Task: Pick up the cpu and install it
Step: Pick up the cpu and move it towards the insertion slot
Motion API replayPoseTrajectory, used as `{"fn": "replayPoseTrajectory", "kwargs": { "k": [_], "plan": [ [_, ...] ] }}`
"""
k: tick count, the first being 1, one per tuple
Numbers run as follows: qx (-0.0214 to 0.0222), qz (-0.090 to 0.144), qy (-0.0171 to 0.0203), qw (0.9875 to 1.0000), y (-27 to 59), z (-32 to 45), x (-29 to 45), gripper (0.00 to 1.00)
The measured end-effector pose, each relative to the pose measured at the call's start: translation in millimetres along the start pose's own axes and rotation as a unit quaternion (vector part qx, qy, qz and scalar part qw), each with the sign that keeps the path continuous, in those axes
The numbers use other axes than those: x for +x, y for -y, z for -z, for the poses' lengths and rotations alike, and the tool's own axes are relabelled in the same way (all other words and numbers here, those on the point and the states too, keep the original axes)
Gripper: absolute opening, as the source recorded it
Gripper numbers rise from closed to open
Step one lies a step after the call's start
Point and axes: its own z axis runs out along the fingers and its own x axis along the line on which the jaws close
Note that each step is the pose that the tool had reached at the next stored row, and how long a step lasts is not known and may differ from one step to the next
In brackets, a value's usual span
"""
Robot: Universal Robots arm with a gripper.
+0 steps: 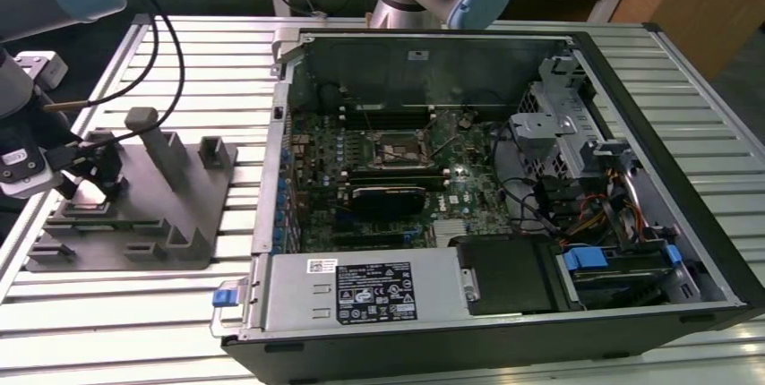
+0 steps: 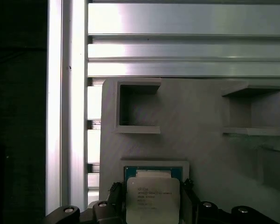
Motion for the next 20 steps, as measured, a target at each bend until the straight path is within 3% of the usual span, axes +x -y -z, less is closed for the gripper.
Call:
{"fn": "replayPoseTrajectory", "kwargs": {
  "k": [20],
  "plan": [
    [0.0, 0.0, 0.0, 1.0, -0.3, 1.0, -0.1, 0.55]
  ]
}}
